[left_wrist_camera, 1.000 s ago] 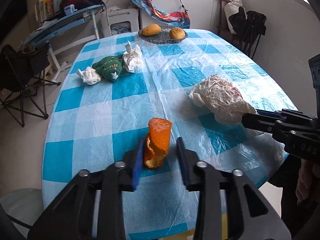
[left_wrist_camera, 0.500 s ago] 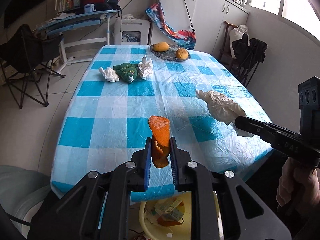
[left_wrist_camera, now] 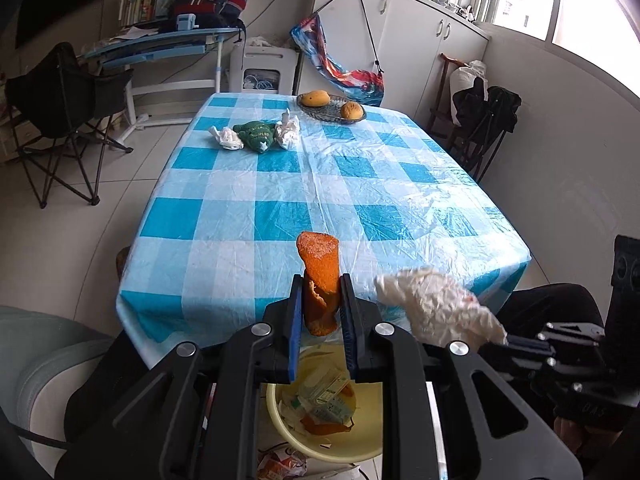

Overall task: Collect trash
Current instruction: 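Carry the bag and peel over the yellow basin and open both tools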

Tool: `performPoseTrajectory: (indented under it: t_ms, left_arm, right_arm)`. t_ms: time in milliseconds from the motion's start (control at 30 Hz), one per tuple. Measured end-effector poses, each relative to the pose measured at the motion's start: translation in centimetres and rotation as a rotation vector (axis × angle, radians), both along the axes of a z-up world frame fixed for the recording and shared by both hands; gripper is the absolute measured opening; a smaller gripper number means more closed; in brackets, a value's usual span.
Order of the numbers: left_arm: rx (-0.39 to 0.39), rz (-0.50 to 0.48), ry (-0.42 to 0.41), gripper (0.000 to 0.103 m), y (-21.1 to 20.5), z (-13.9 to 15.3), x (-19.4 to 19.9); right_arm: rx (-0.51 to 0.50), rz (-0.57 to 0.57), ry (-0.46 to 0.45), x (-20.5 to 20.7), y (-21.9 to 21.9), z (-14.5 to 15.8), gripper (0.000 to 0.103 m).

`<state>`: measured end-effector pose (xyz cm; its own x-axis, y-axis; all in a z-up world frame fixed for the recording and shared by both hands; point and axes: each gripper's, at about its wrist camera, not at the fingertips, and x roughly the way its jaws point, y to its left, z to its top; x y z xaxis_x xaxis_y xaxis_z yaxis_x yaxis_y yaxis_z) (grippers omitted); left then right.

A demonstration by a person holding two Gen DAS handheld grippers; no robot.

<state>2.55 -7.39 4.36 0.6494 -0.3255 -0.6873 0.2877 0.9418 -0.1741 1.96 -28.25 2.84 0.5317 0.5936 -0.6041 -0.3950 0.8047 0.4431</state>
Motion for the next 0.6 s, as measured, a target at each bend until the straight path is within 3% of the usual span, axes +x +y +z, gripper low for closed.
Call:
performPoseTrajectory:
  t_ms: [300, 433, 500, 600]
  left_arm:
    - [0.004, 0.004, -0.021, 0.017, 0.7, 0.3, -2.8]
    - [0.003, 0.006, -0.019, 0.017, 0.8, 0.2, -3.4]
    - [0.004, 0.004, -0.014, 0.017, 0.8, -0.1, -3.7]
    - [0.009, -0.007, -0.003, 0.017, 0.5, -0.6, -4.0]
  right_arm:
    - [-0.088, 0.025, 0.115, -0.8, 1.9, -2.2, 0.007]
    - [-0.091, -0.028, 0.18, 0.0, 1.1, -3.5, 0.015]
    - [-0.069, -0.052, 0.193, 0.2, 0.5, -3.7, 0.029]
    - [-0.045, -0.082, 0.189, 0.1, -0.2, -3.7, 0.034]
